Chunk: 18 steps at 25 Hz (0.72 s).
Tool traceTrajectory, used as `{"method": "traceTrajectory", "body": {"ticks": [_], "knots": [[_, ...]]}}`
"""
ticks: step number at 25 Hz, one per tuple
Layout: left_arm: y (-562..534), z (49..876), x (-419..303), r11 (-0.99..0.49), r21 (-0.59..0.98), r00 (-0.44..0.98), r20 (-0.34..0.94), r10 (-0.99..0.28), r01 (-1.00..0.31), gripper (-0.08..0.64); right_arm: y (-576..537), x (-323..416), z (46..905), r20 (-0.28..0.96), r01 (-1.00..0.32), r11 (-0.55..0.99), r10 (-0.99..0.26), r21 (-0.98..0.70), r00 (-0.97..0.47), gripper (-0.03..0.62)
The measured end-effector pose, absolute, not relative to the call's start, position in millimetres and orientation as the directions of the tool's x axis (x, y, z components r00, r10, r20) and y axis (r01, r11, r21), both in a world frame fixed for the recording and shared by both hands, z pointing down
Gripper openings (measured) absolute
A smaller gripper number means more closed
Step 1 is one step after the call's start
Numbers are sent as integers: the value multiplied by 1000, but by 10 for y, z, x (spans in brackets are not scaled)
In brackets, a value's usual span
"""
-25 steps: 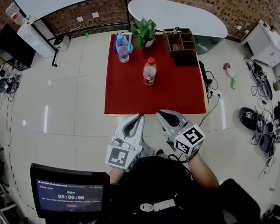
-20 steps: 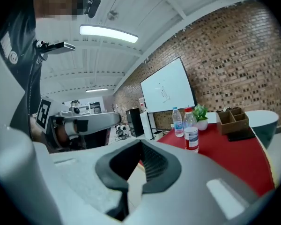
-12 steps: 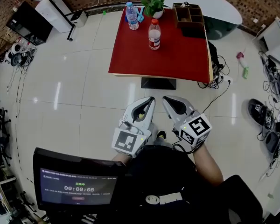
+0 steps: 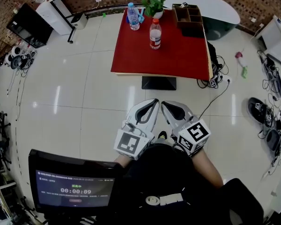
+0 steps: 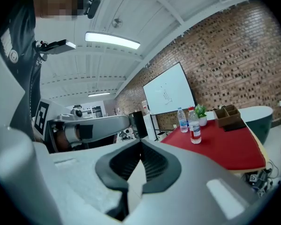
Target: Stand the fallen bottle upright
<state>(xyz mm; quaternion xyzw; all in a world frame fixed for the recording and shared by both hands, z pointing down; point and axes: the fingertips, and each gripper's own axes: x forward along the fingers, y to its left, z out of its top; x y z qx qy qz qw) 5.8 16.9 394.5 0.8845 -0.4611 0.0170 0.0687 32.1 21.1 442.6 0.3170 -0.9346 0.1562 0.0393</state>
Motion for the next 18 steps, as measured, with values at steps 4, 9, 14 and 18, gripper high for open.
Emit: {"method": "traceTrajectory", "body": {"ticks": [4,9,14,18], "knots": [[169,3937,-60,-554,121,565,87,-821,-824,5,205,204,4379,165,-616,747,-594,-250,-787,3],[170,3889,-74,-553,116,562,64,-825,-825,5,208,199,4321,163,-624,748,-603,-224,-781,3],[216,3879,-114,-573,115,581,54,-812,-812,5,242,149,4300,159,-635,738,-616,-228,-772,3],[231,3897,-73,-594,107,602,56,-797,-797,5,247,169,4288,156,-635,738,-616,-228,-772,3]]}}
